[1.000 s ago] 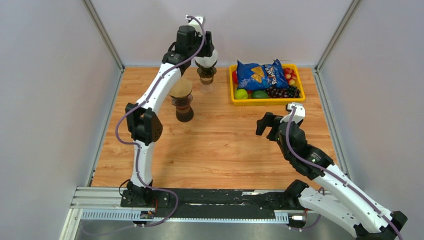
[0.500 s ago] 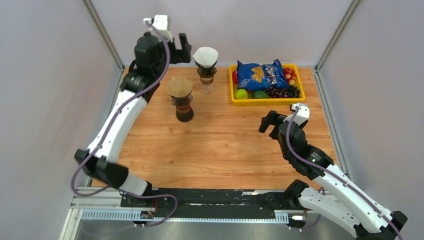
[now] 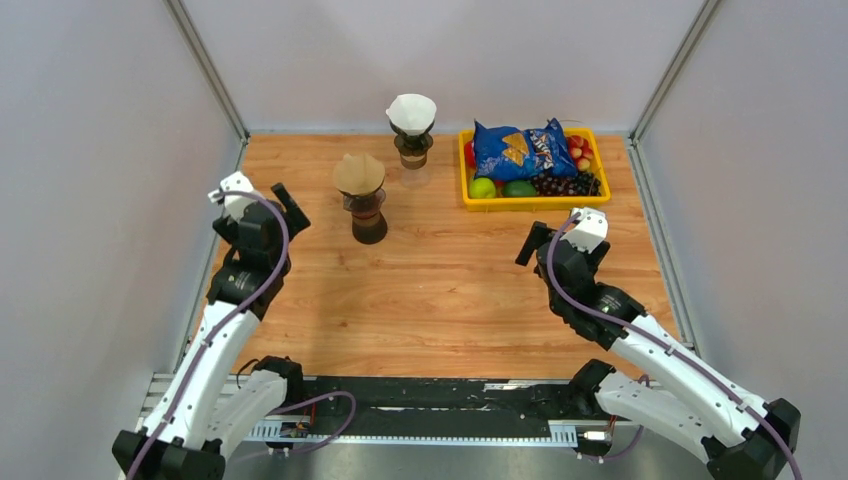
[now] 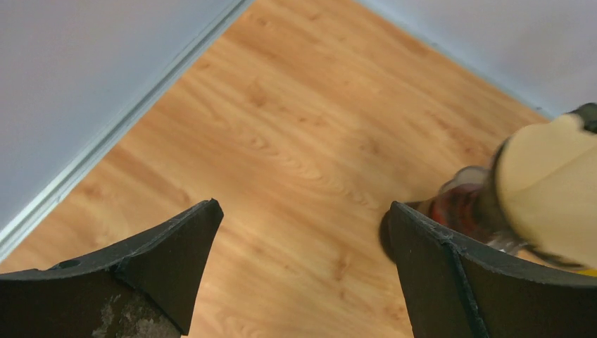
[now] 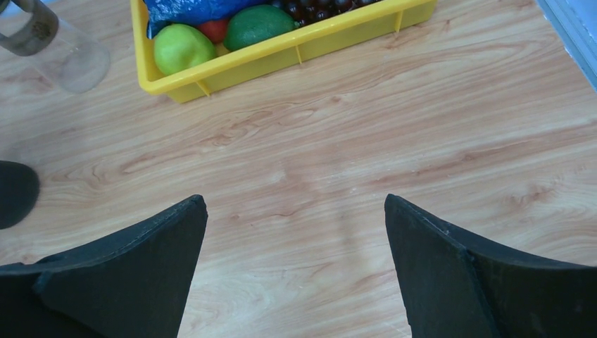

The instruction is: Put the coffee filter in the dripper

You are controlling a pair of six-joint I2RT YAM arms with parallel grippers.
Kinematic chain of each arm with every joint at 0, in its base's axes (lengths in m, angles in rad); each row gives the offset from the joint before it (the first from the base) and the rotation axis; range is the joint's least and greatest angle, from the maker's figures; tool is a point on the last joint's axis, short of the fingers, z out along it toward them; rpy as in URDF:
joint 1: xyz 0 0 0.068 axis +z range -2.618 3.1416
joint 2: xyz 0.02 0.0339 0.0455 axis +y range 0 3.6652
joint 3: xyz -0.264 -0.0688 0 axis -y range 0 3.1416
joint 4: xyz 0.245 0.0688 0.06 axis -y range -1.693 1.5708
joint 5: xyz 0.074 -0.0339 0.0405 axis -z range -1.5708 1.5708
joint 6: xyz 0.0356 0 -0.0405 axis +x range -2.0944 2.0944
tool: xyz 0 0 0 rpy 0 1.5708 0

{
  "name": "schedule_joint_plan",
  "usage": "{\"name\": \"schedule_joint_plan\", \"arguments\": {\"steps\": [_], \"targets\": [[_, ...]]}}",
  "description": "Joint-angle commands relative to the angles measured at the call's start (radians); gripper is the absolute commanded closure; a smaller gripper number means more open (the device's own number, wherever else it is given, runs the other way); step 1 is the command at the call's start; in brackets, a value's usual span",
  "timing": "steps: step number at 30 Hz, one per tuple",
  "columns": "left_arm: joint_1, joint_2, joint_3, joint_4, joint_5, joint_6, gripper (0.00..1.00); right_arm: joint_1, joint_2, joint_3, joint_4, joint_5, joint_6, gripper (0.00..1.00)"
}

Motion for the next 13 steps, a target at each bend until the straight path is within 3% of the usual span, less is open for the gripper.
{"name": "schedule_joint_plan", "arguments": {"steps": [1, 13], "targets": [[0.036, -0.13, -0.109, -0.026, -0.118, -0.161, 0.0, -0.001, 0.022, -0.01, 0.029, 0.036, 0.027, 0.0], [0.113, -0.134, -0.182, -0.012, -0.059, -0.167, 0.0, -0.001, 0.005, -0.033, 0.035, 0.047, 0.08, 0.0]]}}
